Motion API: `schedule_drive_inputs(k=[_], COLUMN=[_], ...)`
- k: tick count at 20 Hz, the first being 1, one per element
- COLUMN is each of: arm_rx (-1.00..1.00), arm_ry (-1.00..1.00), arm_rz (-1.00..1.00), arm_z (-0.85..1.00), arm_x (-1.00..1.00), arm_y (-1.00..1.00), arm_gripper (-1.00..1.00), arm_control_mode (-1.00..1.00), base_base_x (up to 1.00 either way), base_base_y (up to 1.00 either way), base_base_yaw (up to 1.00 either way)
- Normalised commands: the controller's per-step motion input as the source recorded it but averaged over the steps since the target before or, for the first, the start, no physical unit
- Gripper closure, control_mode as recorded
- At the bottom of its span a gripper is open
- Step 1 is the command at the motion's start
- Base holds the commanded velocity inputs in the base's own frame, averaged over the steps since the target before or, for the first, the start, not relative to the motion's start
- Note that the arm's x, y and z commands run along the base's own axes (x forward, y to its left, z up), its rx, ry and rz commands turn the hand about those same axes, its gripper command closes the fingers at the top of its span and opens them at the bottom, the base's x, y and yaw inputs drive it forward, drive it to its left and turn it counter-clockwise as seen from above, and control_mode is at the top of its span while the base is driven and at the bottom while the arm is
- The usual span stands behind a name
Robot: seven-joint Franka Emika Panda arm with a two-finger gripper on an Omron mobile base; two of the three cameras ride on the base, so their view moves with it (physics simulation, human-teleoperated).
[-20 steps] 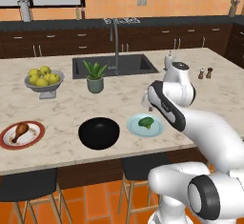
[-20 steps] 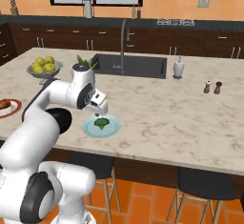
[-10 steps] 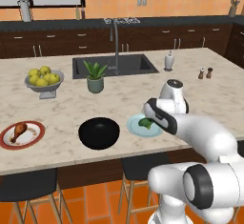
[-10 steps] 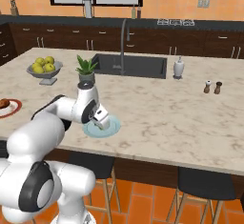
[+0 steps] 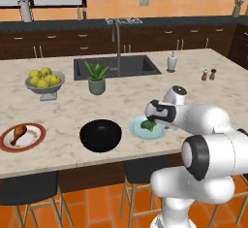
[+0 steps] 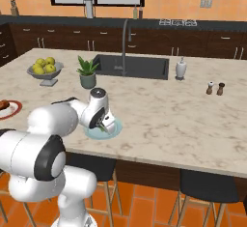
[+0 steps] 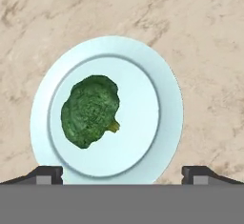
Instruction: Pick the chicken drumstick and broccoli from their plates and place them in the bowl. Then put the bowl in the fridge.
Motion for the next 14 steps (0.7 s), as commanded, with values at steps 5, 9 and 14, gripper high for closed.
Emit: schedule_drive_inputs(k=[5,9,14], arm_rx=[0.02,0.00,0.00], arm_ry=[0.02,0.07,0.02], arm_rz=[-0.09,-0.08,-0.06], arm_z=[-0.17,-0.35,-0.16], arm_x=[0.31,0.23,0.15], arm_y=[0.00,0.00,0.02], arm_gripper=[-1.00,-1.00,-1.00], arm_control_mode=[-1.00,-1.00,-1.00], base_base_x=[0.00,0.00,0.00], base_base_y=[0.00,0.00,0.00], base_base_yaw=[0.00,0.00,0.00])
